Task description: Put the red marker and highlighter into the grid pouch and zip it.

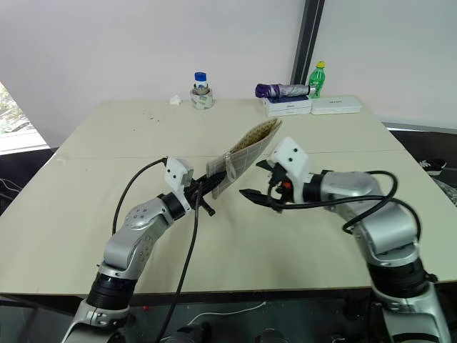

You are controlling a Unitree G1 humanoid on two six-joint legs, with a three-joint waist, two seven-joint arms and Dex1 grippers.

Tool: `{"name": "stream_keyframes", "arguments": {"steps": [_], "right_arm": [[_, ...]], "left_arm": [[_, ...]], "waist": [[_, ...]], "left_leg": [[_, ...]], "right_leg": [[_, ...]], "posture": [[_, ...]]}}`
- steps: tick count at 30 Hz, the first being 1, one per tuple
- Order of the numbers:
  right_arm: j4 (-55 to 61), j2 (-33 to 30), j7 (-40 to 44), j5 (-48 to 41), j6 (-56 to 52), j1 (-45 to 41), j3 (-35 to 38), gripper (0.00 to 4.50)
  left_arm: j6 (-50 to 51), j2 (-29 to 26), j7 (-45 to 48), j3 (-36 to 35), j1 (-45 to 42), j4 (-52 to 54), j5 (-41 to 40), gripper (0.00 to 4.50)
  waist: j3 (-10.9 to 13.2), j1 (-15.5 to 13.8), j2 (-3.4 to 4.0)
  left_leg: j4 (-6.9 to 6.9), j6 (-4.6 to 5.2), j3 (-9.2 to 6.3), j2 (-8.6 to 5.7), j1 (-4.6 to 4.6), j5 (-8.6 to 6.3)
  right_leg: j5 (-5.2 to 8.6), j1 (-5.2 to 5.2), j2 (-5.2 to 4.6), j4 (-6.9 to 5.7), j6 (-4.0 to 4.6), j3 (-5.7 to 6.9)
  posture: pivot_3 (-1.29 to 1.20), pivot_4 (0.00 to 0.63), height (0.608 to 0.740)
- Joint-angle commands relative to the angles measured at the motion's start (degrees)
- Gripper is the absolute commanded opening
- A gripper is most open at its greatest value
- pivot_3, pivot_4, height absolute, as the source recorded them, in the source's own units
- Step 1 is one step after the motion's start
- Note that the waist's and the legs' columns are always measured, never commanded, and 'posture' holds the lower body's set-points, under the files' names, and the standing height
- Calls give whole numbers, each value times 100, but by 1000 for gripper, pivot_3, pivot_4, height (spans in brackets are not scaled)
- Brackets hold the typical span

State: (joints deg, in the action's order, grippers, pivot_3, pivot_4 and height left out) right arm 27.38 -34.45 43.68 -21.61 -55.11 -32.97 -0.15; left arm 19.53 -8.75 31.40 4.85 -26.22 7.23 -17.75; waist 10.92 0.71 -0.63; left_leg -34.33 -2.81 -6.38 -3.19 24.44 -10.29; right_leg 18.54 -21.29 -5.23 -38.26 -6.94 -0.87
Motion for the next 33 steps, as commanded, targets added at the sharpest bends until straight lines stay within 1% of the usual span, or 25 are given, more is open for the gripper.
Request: {"name": "stream_keyframes", "arguments": {"steps": [1, 4, 8, 9, 11, 12, 13, 16, 18, 21, 23, 26, 30, 33], "right_arm": [[6, 273, -508, 3, -52, -96, 27, 4250], [-228, 485, -825, 113, 62, -175, -29, 4250], [-389, 585, -982, 113, 194, -194, -82, 4250], [-431, 625, -1019, 89, 201, -205, -70, 4015], [-484, 674, -1057, 65, 238, -218, -74, 3419], [-494, 694, -1064, 45, 244, -217, -74, 2857], [-493, 705, -1071, 32, 252, -215, -79, 2516], [-435, 722, -1067, -46, 259, -194, -73, 867], [-360, 707, -1040, -125, 240, -162, -45, 26], [-303, 622, -1014, -175, 227, -129, 1, 26], [-320, 469, -1010, -143, 259, -140, 95, 26], [-461, 19, -947, 24, 473, -177, 258, 26], [-885, -655, -799, 213, 715, -212, 469, 26], [-1304, -916, -884, 436, 1025, -250, 485, 26]], "left_arm": [[-56, 44, -16, -36, -157, 87, -88, 0], [-75, 40, 29, -4, -150, 84, -81, 0], [-102, 16, 87, 77, -118, 121, -32, 0], [-103, 16, 91, 86, -111, 129, -28, 0], [-110, 15, 96, 101, -97, 132, -22, 0], [-120, 8, 101, 119, -86, 132, -9, 0], [-135, -5, 109, 140, -74, 132, 11, 0], [-158, -19, 114, 166, -33, 151, 35, 0], [-170, -26, 112, 160, 0, 156, 38, 0], [-205, -67, 119, 153, 53, 139, 75, 0], [-369, -195, 152, 184, 107, 92, 248, 0], [-604, -420, 146, 200, 178, -54, 510, 0], [-813, -699, 237, 134, 296, -159, 596, 0], [-920, -835, 318, 101, 377, -190, 614, 0]], "waist": [[0, 0, 0], [0, 2, 0], [0, 6, 0], [0, 6, 0], [0, 9, 0], [0, 8, 0], [0, 9, 0], [0, 10, 0], [0, 10, 0], [0, 10, 0], [0, 8, 0], [0, 1, 0], [0, -1, 0], [0, 1, 0]], "left_leg": [[0, 0, 0, 0, 0, 0], [0, 0, 1, -2, 0, 0], [1, 0, 1, -2, 0, 0], [2, 0, 1, -2, 0, 0], [3, 0, 1, -2, 0, 0], [3, 0, 1, -2, 0, 0], [3, 0, 1, -2, 0, 0], [3, 0, 1, -2, 0, 0], [3, 0, 1, -2, 0, 0], [3, 0, 1, -2, 0, 0], [3, 0, 1, -2, 0, 0], [3, 0, 3, -3, 0, 0], [3, 1, 3, -3, 0, 0], [5, 1, 4, -1, 0, 0]], "right_leg": [[0, -1, 0, 0, 0, 0], [0, 0, 1, 0, 0, 0], [0, -2, 3, -1, 0, 0], [0, -3, 3, -1, 0, -1], [0, -2, 4, -1, 1, -1], [0, -3, 4, -1, 1, -1], [0, -3, 4, -1, 1, -1], [0, -3, 5, -1, 1, -1], [0, -3, 5, -1, 1, -1], [0, -3, 5, -1, 1, -2], [0, -3, 5, -1, 1, -2], [0, -4, 4, 0, 1, -3], [0, -2, 4, 1, 1, -3], [0, -3, 4, 1, 1, -3]], "posture": [[0, 150, 740], [0, 150, 740], [0, 150, 740], [0, 150, 740], [0, 150, 740], [0, 150, 740], [0, 150, 740], [0, 150, 740], [0, 150, 740], [0, 150, 740], [0, 150, 740], [0, 150, 740], [0, 150, 740], [0, 150, 740]]}}
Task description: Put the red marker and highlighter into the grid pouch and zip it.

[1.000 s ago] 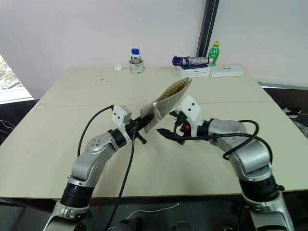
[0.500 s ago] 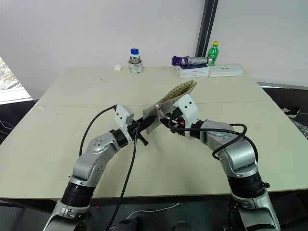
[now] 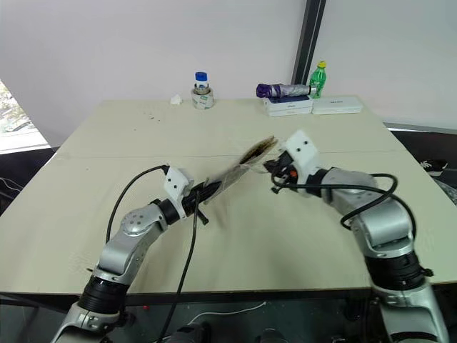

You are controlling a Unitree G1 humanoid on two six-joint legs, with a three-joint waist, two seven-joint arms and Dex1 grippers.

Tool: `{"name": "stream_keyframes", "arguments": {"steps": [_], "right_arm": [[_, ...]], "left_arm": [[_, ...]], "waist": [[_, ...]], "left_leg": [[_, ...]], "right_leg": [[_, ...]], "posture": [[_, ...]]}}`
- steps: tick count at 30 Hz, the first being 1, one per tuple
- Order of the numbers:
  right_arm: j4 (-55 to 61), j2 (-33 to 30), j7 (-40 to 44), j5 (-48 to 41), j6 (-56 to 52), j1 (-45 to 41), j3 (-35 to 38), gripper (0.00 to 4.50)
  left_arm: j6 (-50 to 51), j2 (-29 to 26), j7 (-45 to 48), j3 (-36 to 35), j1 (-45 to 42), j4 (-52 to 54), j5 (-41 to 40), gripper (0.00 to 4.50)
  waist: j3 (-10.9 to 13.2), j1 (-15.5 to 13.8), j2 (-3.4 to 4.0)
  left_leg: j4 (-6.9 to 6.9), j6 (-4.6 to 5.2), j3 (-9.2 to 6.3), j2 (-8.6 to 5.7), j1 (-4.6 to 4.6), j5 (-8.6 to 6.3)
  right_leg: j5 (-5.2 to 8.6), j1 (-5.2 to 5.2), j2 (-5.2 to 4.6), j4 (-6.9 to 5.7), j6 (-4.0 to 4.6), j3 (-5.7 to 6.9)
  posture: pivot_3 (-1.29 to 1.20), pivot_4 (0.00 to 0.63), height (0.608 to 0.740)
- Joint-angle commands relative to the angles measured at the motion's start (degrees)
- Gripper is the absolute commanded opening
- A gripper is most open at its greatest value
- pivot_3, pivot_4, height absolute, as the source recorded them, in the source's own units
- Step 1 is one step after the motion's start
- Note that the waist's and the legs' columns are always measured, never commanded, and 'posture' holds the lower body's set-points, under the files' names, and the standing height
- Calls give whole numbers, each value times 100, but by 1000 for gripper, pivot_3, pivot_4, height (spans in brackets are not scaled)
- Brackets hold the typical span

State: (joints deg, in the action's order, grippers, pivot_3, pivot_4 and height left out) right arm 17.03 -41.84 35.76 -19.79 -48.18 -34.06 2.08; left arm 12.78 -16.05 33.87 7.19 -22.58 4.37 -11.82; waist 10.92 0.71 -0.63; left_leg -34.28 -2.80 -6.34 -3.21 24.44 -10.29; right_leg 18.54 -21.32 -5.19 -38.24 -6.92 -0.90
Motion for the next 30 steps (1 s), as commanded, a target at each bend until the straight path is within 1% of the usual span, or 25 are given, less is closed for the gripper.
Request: {"name": "stream_keyframes", "arguments": {"steps": [1, 7, 13, 14, 16, 17, 19, 22, 24, 25, 26, 30], "right_arm": [[-456, -234, -161, 359, 422, -196, 272, 26], [-1463, -436, -440, 942, 949, -489, 211, 26], [-1804, -466, -386, 1176, 1289, -476, 66, 26], [-1755, -463, -327, 1156, 1298, -444, 40, 26], [-1470, -518, 159, 884, 1288, -247, -18, 26], [-1301, -531, 397, 658, 1102, -154, 17, 551], [-947, -605, 750, 402, 1012, 68, 63, 1380], [-506, -685, 941, 278, 1073, 407, 157, 2987], [-315, -793, 1121, 201, 1102, 638, 211, 4040], [-253, -823, 1172, 155, 1114, 713, 246, 4060], [-217, -823, 1181, 88, 1085, 759, 312, 4060], [-186, -879, 1239, -3, 1073, 935, 513, 4060]], "left_arm": [[-275, -166, 110, -135, 48, 101, 32, 0], [-408, -536, 374, -161, 343, 244, 0, 0], [-385, -680, 394, -241, 515, 390, -38, 0], [-382, -685, 389, -243, 524, 401, -37, 0], [-393, -692, 367, -239, 532, 426, -14, 0], [-406, -698, 360, -227, 530, 434, 10, 0], [-451, -719, 358, -181, 523, 443, 74, 0], [-406, -729, 484, -96, 534, 474, 44, 0], [-367, -724, 508, -80, 554, 492, 21, 735], [-333, -717, 520, -81, 567, 505, -6, 1107], [-297, -729, 540, -77, 589, 540, -23, 1596], [68, -833, 621, -202, 745, 773, -237, 3708]], "waist": [[0, 8, 0], [0, 27, 1], [0, 11, 1], [0, 9, 1], [0, 7, 1], [0, 5, 1], [0, 7, 1], [0, 24, 2], [0, 14, 2], [0, 7, 1], [0, 6, 1], [0, 5, 1]], "left_leg": [[0, 0, 0, 0, 0, 0], [6, 0, 8, 3, -1, 0], [5, 0, 7, 4, 0, 0], [5, 0, 7, 5, 0, 0], [5, 0, 6, 5, 0, 0], [5, 0, 6, 5, 0, 0], [5, 1, 6, 7, 0, -1], [5, 2, 6, 7, -1, -1], [4, 1, 6, 7, -2, -1], [3, 1, 6, 7, -2, -1], [3, 1, 5, 8, -2, -1], [2, 1, 5, 9, -2, -1]], "right_leg": [[0, 1, 0, 0, 0, 0], [0, -6, 0, -1, 0, -8], [0, -4, -2, 0, 0, -8], [0, -4, -2, 0, 0, -8], [0, -3, -2, 0, 0, -7], [0, -3, -2, 1, 0, -7], [0, -2, -2, 2, 0, -7], [0, -1, -1, 2, 0, -6], [0, -1, -1, 1, 0, -7], [0, 0, -1, 1, 0, -7], [0, 1, -1, 2, 0, -6], [0, 0, -2, 2, 0, -6]], "posture": [[0, 150, 740], [0, 150, 740], [0, 150, 740], [0, 150, 740], [0, 150, 740], [0, 150, 740], [0, 150, 740], [0, 150, 740], [0, 150, 740], [0, 150, 740], [0, 150, 740], [0, 150, 740]]}}
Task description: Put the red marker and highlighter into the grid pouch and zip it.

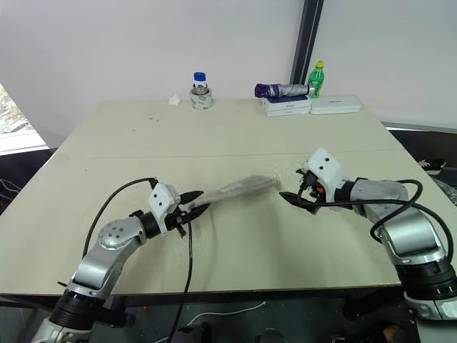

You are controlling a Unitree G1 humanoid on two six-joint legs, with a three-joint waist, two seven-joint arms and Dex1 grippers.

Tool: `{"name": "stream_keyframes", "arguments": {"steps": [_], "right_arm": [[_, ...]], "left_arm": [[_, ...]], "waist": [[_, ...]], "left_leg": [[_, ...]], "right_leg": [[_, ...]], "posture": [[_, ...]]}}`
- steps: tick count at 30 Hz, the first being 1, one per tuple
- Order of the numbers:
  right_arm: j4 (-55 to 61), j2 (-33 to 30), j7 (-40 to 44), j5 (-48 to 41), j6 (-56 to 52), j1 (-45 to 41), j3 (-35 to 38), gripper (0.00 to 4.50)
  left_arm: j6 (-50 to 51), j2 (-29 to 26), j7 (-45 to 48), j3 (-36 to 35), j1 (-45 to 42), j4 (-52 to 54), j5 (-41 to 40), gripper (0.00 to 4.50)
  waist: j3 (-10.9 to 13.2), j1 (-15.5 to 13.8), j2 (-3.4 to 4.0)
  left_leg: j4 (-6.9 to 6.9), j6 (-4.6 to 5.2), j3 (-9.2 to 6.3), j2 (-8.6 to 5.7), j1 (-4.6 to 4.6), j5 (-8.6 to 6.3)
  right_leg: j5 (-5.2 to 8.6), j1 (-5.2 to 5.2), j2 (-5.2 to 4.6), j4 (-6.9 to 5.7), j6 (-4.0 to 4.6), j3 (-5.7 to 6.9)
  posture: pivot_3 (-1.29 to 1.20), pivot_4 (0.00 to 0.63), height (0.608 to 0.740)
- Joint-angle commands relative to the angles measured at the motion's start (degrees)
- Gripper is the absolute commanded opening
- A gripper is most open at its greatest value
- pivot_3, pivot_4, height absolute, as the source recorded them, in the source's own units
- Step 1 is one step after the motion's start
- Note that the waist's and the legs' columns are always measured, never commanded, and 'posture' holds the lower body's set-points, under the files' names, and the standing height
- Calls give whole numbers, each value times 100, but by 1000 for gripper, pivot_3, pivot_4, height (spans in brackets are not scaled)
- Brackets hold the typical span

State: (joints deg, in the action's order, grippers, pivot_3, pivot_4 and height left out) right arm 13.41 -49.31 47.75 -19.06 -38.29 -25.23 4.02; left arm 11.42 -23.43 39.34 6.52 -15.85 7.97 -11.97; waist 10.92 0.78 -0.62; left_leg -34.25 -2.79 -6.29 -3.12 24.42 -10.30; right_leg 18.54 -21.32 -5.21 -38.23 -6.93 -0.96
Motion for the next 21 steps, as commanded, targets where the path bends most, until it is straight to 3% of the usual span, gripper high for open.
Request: {"name": "stream_keyframes", "arguments": {"steps": [1, 9, 15, 21], "right_arm": [[144, -147, 27, -57, 112, 85, 341, 4060], [-32, 41, -126, -137, 435, 296, 640, 4060], [-206, 324, -113, -267, 732, 495, 840, 4060], [-418, 514, -12, -382, 866, 547, 729, 4060]], "left_arm": [[339, -133, 94, -193, 127, 486, -302, 4192], [1295, -491, -119, -1118, 813, 899, -969, 4192], [1400, -648, -434, -1942, 1302, 941, -1135, 4192], [1289, -677, -524, -2160, 1646, 1065, -1077, 4192]], "waist": [[0, 0, 0], [0, 3, 0], [0, -6, 0], [0, -11, 0]], "left_leg": [[0, 0, -1, 1, 0, 0], [1, 0, 0, 5, 0, 0], [1, 0, -1, 4, 0, 0], [1, 2, 1, 2, 0, -1]], "right_leg": [[0, 0, 0, 0, 0, 0], [0, 0, 0, 0, 1, -1], [0, 0, -5, 2, 1, -1], [1, 2, -11, 4, 2, -1]], "posture": [[0, 150, 740], [0, 150, 740], [0, 150, 740], [0, 150, 740]]}}
